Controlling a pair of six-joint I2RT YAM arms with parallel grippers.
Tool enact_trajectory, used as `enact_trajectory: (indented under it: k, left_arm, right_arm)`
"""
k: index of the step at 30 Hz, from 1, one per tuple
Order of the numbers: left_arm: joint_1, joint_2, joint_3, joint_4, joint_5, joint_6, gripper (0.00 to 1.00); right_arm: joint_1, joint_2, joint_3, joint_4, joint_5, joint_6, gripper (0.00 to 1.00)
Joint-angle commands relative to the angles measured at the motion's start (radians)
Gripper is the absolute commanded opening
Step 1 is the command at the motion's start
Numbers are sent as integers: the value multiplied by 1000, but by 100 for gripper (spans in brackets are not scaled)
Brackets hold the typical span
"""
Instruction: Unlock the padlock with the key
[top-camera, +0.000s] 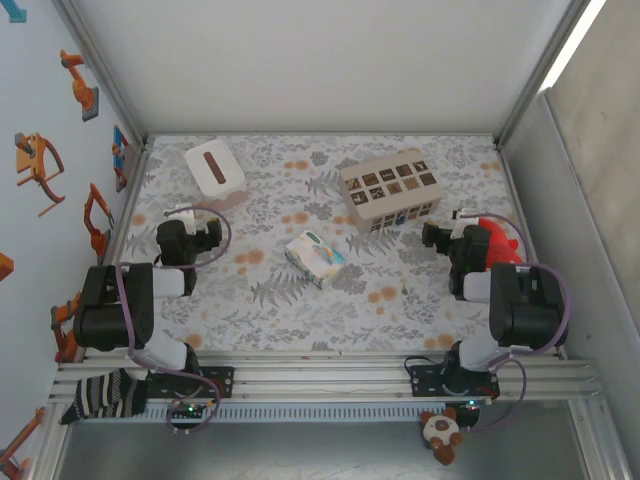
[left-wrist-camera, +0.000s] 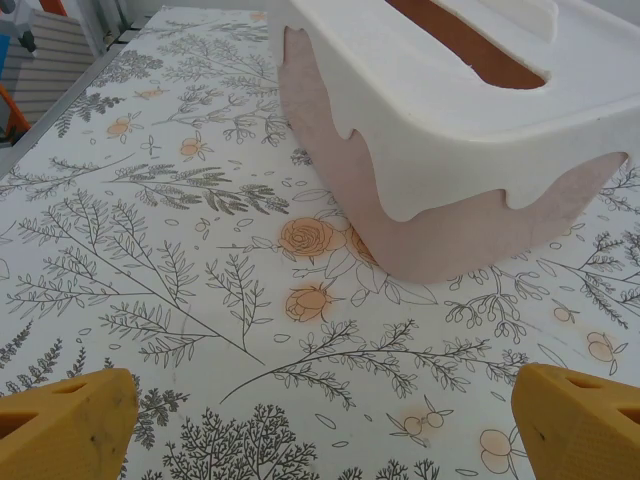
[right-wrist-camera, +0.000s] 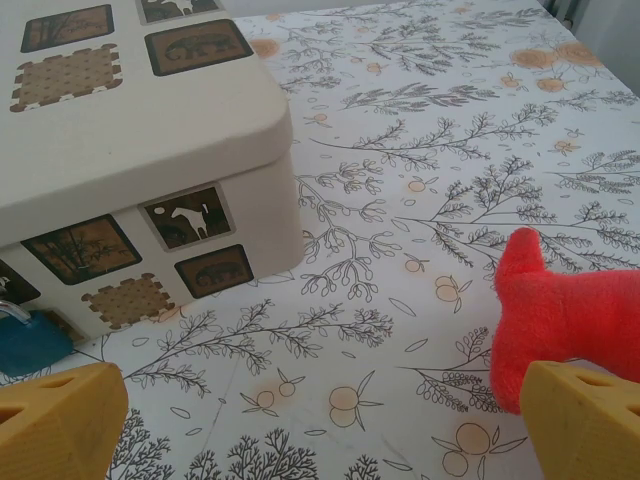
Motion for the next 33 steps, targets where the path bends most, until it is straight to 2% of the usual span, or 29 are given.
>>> enact_trajectory:
  k: [1, 22, 27, 30, 33]
  left_arm:
    - [2, -6, 8, -3, -3, -7, 96]
    - [2, -5, 9, -4, -2, -8, 96]
    - [-4, -25, 0, 7, -11, -3, 96]
    - [-51, -177, 43, -201, -83, 29, 96]
    - [-123, -297, 185, -481, -164, 40, 96]
  right_arm:
    - [3, 0, 28, 4, -6, -13, 99]
    - [3, 0, 28, 4, -6, -13, 100]
    - [2, -23, 35, -15, 26, 5, 96]
    - [1, -162, 38, -139, 76, 20, 95]
    - [2, -328, 93, -374, 87, 36, 95]
